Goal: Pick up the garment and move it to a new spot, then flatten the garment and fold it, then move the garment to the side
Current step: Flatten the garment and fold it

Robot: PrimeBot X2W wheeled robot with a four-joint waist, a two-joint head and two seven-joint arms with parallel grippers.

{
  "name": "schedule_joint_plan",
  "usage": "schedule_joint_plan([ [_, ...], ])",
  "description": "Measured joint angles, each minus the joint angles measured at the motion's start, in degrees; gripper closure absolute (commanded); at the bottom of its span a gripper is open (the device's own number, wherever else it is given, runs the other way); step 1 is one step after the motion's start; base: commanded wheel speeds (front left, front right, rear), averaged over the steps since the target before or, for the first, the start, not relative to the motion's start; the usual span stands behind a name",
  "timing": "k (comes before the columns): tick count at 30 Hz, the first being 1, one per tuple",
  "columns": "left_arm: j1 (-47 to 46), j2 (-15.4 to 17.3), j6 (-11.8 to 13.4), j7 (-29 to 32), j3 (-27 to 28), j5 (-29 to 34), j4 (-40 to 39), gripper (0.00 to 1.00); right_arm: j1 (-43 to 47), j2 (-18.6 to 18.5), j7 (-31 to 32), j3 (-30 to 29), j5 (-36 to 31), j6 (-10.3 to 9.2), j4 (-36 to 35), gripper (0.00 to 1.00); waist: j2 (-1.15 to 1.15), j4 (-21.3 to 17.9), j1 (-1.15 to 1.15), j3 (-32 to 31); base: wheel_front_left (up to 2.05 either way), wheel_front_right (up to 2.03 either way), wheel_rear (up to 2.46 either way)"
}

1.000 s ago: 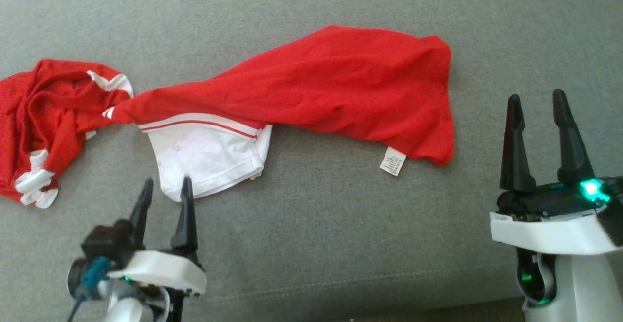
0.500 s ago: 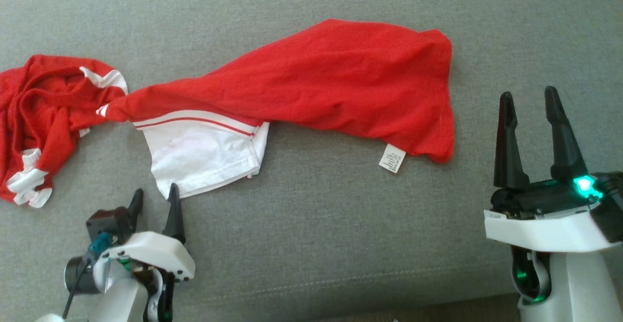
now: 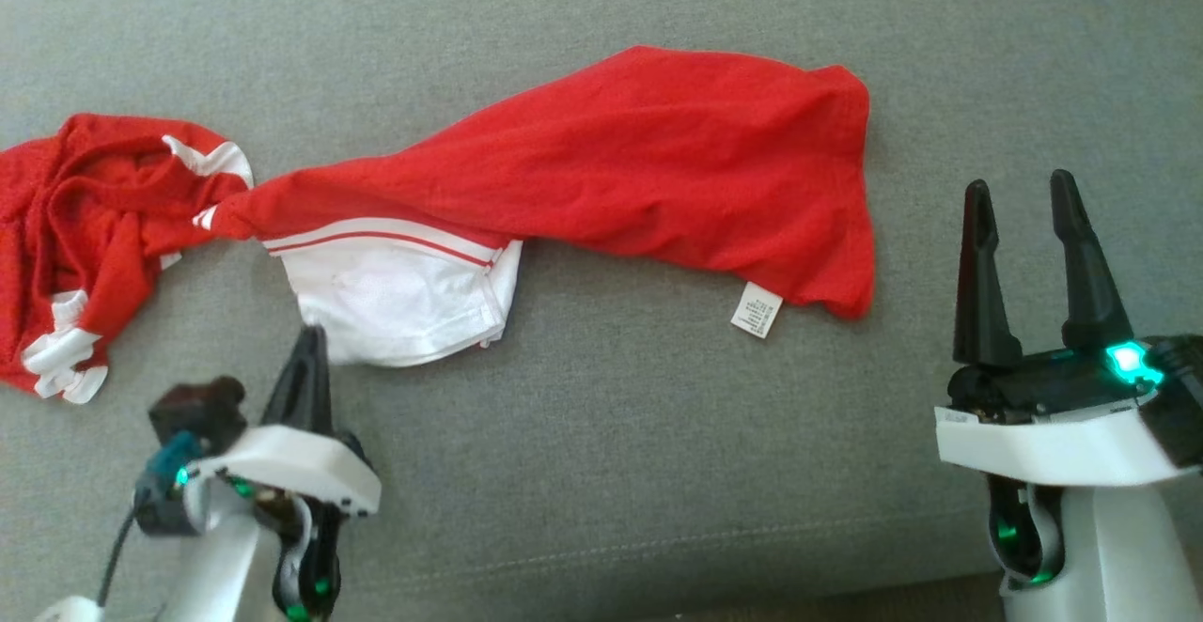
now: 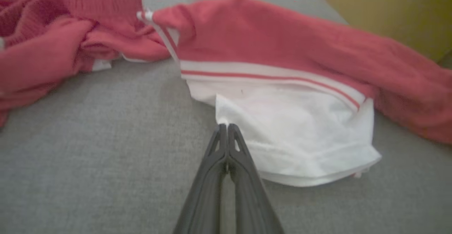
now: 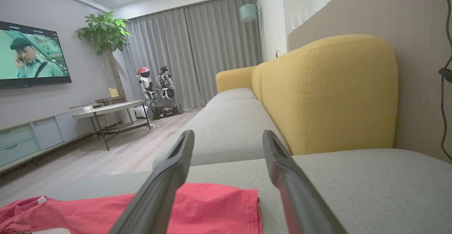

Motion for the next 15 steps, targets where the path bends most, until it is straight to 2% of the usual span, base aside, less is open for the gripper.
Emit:
schedule_joint_plan([
  [4, 0.4, 0.0, 0.7, 0.0, 2.3, -0.3, -8.6, 1.0, 0.1, 0.0, 0.0, -0.2, 0.3, 0.0, 2.9, 0.0, 0.0, -0.1, 0.0, -0.2, 0.0, 0.0, 0.0],
  [6, 0.8, -0.1, 1.3, 0.0, 4.0, -1.1, -14.0, 1.0, 0.4, -0.1, -0.1, 1.5, 1.3, 0.0, 8.8, 0.0, 0.0, -0.1, 0.0, -0.5, 0.0, 0.0, 0.0],
  [7, 1.2, 0.0, 2.1, 0.0, 5.9, -2.2, -19.0, 1.0, 0.9, 0.1, -0.1, 3.3, 3.8, 0.01, 14.2, 0.0, 0.0, 0.0, 0.0, -0.7, 0.0, 0.0, 0.0],
  [8, 1.2, 0.0, 2.1, 0.0, 5.9, -2.2, -19.0, 1.0, 0.9, 0.1, -0.1, 3.3, 3.8, 0.01, 14.2, 0.0, 0.0, 0.0, 0.0, -0.7, 0.0, 0.0, 0.0],
  [11, 1.5, -0.1, 2.8, 0.0, 8.6, -4.5, -24.8, 1.0, 1.2, 0.0, -0.1, 4.3, 5.0, 0.03, 20.5, 0.0, 0.0, 0.1, 0.0, -0.7, 0.0, 0.0, 0.0],
  [15, 1.5, 0.2, 3.5, 0.5, 11.5, -7.0, -28.2, 1.0, -0.5, 0.0, -0.1, 4.7, 6.7, 0.03, 26.6, 0.0, 0.0, 0.1, 0.0, -0.4, 0.0, 0.0, 0.0],
])
